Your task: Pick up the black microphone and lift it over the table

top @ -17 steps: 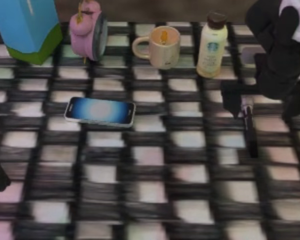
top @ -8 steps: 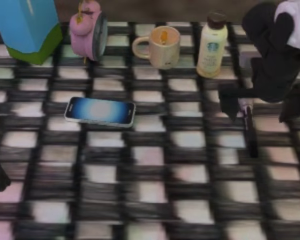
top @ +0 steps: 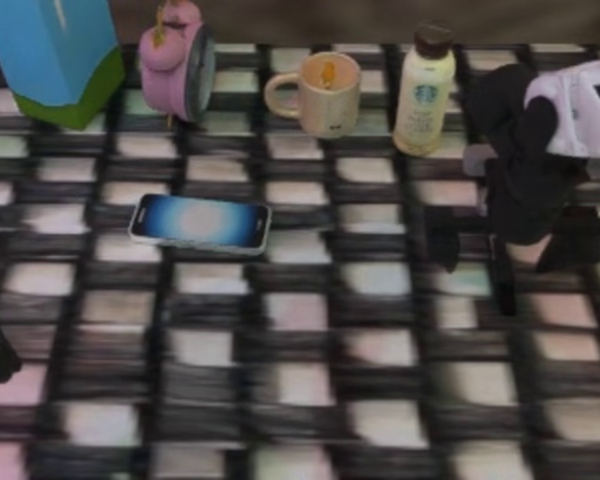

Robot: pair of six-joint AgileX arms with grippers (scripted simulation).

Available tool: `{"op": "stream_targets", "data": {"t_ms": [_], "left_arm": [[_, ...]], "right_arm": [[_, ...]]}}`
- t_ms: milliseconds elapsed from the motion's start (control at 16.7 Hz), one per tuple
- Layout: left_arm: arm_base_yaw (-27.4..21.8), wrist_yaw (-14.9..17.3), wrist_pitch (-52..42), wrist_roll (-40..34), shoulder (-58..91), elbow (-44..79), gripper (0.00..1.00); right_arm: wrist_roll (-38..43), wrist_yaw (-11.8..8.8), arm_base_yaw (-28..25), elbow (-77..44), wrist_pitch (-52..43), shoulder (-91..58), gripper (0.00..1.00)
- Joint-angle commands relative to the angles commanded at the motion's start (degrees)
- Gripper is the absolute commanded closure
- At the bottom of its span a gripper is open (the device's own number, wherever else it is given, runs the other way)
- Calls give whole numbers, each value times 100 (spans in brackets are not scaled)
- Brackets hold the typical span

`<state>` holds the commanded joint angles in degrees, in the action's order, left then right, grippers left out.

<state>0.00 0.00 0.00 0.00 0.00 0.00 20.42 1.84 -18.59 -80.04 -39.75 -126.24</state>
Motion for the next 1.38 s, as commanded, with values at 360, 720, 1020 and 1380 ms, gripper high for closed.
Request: {"op": "stream_targets", "data": {"t_ms": [360, 720, 1020, 1380], "left_arm": [[0, 0, 0, 0, 0, 0, 0], [0, 0, 0, 0, 0, 0, 0], [0, 0, 0, 0, 0, 0, 0], [0, 0, 0, 0, 0, 0, 0]], "right_arm": [[0, 0, 0, 4, 8, -5, 15], [0, 0, 0, 4, 8, -5, 60], [0, 0, 0, 4, 8, -5, 98], [0, 0, 0, 4, 8, -5, 100]]}}
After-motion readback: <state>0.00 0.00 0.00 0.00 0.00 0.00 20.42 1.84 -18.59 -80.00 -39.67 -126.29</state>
